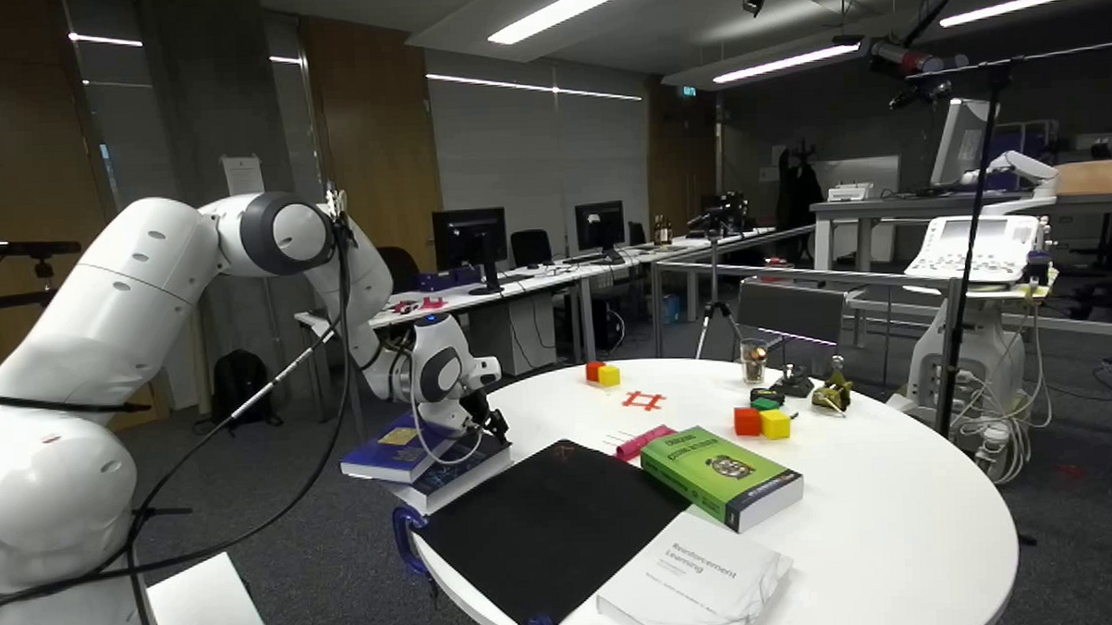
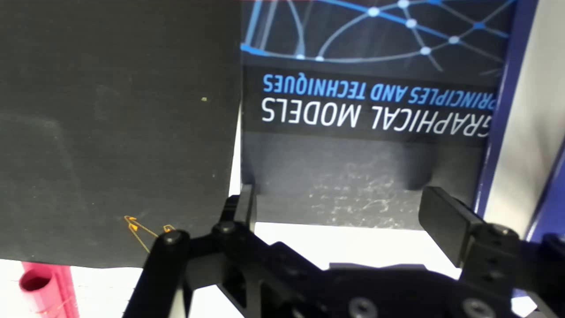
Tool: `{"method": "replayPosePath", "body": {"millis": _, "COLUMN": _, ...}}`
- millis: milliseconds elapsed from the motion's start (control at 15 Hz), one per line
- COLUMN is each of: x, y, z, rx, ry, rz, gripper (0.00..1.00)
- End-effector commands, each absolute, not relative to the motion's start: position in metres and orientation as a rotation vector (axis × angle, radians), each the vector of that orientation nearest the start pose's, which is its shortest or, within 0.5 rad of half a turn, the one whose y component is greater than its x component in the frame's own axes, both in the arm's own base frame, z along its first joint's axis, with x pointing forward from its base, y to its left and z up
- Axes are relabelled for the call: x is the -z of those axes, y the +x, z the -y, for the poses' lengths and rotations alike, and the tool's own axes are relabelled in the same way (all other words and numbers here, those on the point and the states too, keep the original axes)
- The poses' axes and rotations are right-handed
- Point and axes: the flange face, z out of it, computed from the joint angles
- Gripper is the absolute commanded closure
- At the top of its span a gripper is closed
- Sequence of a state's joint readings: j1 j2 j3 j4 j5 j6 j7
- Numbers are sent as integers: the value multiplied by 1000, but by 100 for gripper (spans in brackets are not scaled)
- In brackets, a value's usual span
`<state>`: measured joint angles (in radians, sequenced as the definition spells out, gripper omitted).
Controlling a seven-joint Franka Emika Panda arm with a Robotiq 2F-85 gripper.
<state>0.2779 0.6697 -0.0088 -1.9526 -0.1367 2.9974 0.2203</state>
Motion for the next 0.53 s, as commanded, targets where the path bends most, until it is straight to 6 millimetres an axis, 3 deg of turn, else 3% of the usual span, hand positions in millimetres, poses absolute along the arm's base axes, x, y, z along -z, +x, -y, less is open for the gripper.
{"method": "replayPosePath", "body": {"millis": 0, "x": -192, "y": 616, "z": -166, "rx": 636, "ry": -3045, "rz": 288, "gripper": 0}}
{"method": "replayPosePath", "body": {"millis": 267, "x": -216, "y": 613, "z": -157, "rx": 670, "ry": -3054, "rz": 273, "gripper": 0}}
{"method": "replayPosePath", "body": {"millis": 467, "x": -241, "y": 598, "z": -159, "rx": 685, "ry": -3044, "rz": 278, "gripper": 0}}
